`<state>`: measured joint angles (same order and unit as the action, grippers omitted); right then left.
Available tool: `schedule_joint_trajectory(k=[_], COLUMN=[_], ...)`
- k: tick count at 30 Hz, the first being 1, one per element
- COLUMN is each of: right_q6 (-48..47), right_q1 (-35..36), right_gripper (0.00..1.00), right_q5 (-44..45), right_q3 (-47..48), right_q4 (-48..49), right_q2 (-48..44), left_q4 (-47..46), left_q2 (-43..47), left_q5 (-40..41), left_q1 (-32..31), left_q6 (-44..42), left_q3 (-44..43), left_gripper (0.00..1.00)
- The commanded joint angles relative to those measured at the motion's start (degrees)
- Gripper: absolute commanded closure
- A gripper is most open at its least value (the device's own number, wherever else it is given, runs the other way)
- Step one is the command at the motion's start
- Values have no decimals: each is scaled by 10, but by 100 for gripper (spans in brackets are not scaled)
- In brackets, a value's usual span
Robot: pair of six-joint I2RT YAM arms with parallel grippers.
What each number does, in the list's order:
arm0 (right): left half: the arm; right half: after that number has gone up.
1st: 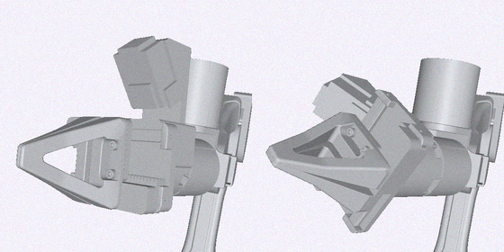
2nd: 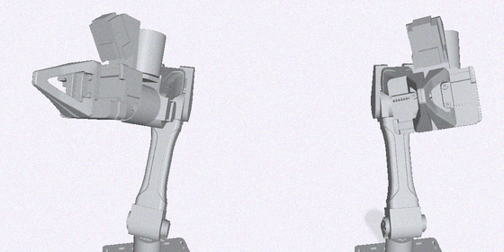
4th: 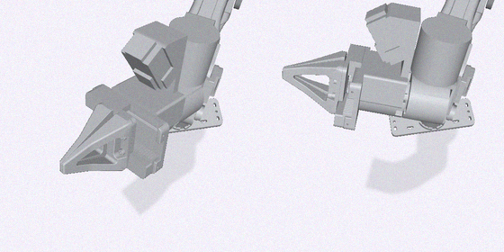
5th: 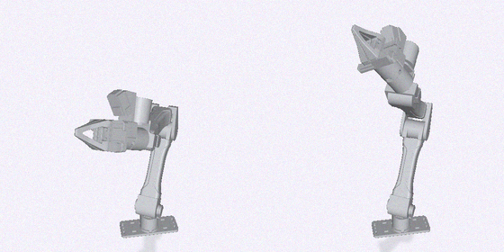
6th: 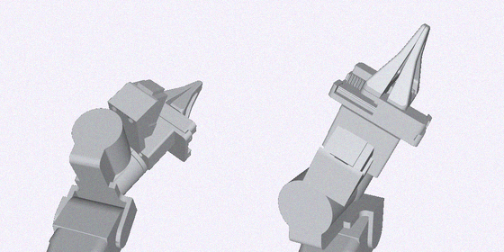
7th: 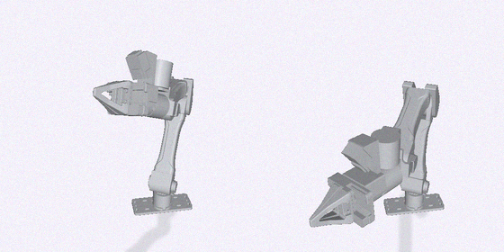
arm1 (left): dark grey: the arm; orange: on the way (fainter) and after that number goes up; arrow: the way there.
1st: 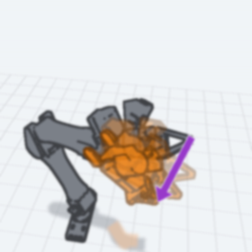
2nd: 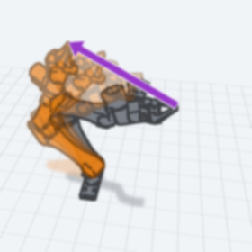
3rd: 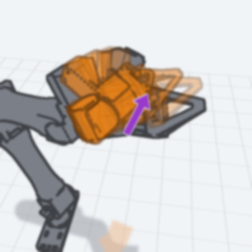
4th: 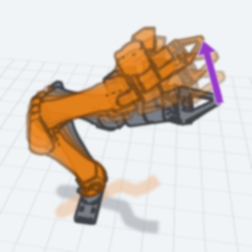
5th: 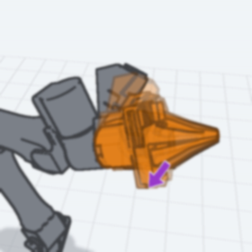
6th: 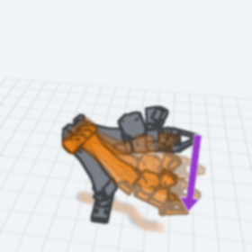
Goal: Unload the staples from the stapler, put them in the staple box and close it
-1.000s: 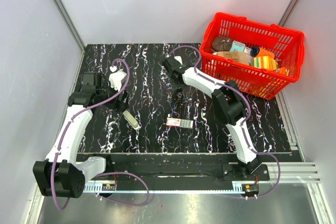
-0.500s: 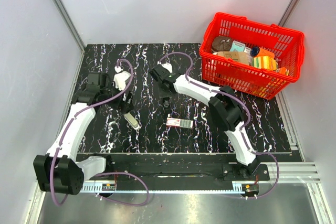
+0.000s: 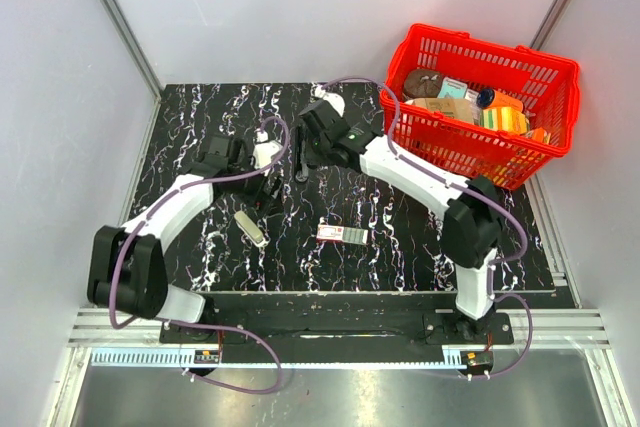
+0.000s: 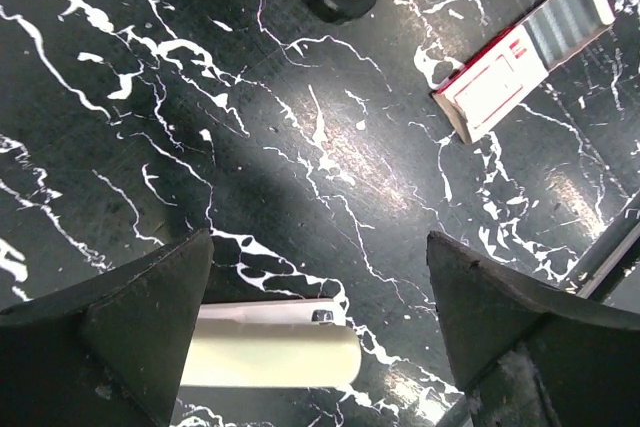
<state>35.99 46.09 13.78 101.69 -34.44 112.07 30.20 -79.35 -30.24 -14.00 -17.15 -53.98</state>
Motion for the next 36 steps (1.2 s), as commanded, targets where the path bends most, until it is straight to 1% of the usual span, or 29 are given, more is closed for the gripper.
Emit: schedule_joint_trajectory(k=[1, 6, 10, 13, 16, 22, 25, 32, 33, 36], right_q6=[31, 65, 86, 100, 110, 117, 124, 139, 143, 150], right_q1=[-5, -8, -9, -9, -9, -10, -10, -9, -9, -9], right_gripper=[100, 100, 100, 100, 100, 100, 100, 100, 100, 100], right_q5=[-13, -33, -52, -73, -84, -98, -107, -136, -153, -165], right_q3=[-25, -71, -90, -96, -106, -113, -124, -151, -157, -172], right_q4=[67, 98, 116, 126, 136, 141, 153, 177, 184, 192], right_q2=[-72, -107, -124, -128, -133, -141, -149, -165, -168, -172], left_q4=[-55, -74, -86, -103, -100, -82, -91, -104, -104, -106], left_q2=[-38, -55, -56, -62, -84, -115, -112, -104, -100, -91], left_q5=[-3, -49, -103, -125, -146, -150, -160, -156, -157, -163], left_q1=[-6, -5, -6, -7, -9, -11, -12, -12, -12, -12], left_q6=[-15, 2, 13, 24, 26, 12, 10, 10, 10, 5], left_q3=[-30, -47, -54, -53, -65, -83, -80, -77, -75, -70], left_gripper=[8, 8, 7, 6, 6, 17, 25, 36, 39, 45])
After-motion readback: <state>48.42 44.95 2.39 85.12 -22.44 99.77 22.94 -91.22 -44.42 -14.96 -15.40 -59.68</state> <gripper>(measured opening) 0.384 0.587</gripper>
